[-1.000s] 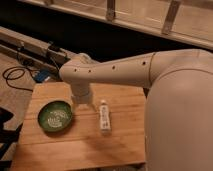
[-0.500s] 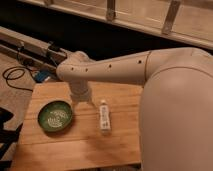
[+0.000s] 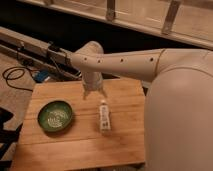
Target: Place the bottle in the ceramic bowl
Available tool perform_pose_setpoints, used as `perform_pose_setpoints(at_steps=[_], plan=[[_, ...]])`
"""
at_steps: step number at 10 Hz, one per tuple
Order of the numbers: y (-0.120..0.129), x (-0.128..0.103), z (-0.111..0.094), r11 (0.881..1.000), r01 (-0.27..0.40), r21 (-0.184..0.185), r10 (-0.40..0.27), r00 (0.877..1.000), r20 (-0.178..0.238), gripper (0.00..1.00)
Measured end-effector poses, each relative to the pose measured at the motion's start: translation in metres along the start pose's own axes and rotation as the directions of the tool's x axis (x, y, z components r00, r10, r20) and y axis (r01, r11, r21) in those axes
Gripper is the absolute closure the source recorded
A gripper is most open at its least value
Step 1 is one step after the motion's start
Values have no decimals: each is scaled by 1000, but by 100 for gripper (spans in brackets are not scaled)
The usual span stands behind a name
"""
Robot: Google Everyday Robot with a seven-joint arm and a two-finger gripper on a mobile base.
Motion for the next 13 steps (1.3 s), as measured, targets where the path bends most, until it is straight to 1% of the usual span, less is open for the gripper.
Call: perform_pose_setpoints(at_steps=[1, 2, 3, 4, 9, 10, 11, 12, 13], plan=[[-16, 6, 2, 1000, 9, -15, -9, 1000, 0, 35], [-32, 14, 8, 999, 19, -26, -19, 1000, -11, 35], [-40, 21, 17, 999, 33, -36, -34, 999, -30, 35], [-43, 28, 32, 998, 44, -43, -46, 997, -58, 35], [-40, 29, 31, 997, 54, -48, -57, 997, -54, 35], [-40, 28, 31, 997, 66, -43, -68, 997, -39, 35], [-33, 24, 32, 996, 85, -37, -85, 996, -19, 35], [-27, 20, 39, 994, 104, -30, -105, 994, -16, 35], [-22, 18, 50, 992, 122, -31, -123, 992, -24, 35]])
